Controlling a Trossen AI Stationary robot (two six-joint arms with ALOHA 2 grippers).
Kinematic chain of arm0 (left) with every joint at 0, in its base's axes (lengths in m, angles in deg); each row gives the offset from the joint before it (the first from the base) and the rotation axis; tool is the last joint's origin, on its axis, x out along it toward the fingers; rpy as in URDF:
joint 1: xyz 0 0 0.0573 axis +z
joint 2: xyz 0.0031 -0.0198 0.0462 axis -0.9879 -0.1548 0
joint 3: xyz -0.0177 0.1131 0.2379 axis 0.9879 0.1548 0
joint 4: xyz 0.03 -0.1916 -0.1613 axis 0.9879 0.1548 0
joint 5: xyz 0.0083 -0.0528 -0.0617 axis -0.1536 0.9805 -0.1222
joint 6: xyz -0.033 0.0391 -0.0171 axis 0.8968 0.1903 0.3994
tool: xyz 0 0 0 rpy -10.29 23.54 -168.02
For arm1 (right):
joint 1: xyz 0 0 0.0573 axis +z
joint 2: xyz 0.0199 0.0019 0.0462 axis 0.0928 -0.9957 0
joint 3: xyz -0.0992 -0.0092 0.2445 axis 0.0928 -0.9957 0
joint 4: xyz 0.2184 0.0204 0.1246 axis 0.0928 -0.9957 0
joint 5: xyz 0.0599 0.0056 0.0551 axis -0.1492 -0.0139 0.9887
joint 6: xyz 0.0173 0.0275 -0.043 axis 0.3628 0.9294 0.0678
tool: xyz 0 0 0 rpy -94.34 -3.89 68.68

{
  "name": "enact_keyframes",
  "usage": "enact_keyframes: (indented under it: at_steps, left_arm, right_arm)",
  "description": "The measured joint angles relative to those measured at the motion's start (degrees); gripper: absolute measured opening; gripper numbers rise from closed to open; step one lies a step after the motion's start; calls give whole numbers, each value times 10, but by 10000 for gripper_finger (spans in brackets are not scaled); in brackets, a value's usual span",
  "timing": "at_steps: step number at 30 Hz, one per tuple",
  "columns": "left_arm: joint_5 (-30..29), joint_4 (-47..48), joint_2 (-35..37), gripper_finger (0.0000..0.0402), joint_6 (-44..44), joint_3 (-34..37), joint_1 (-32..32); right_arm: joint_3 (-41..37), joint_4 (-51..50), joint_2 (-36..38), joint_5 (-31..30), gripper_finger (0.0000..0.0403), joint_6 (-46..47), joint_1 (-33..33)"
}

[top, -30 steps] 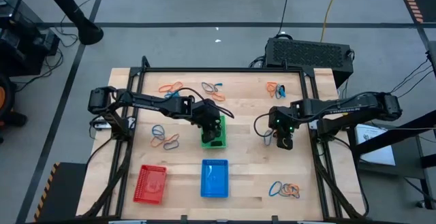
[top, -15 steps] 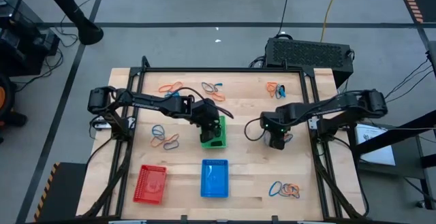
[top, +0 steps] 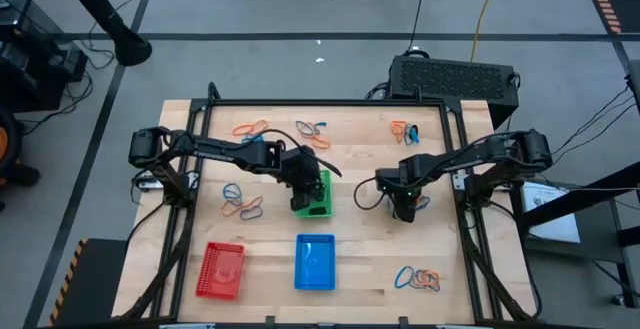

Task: Sort rubber bands into baskets
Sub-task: Put the black rubberband into the green bin

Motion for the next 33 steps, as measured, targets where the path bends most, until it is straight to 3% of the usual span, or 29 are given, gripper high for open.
enact_keyframes:
  at_steps: [4,20,25,28,33]
  left_arm:
    - [9,3,0,167,0,0,0]
    - [11,-23,3,167,0,0,0]
    - [11,-35,3,166,1,0,0]
    - [11,-34,3,166,1,0,0]
    - [11,-35,3,166,11,0,0]
  right_arm:
    - [-3,11,23,1,12,28,0]
    - [-3,32,224,3,2,126,2]
    - [-7,41,302,-40,1,142,19]
    - [-44,66,362,-53,1,162,31]
    - [-169,159,467,-60,0,230,40]
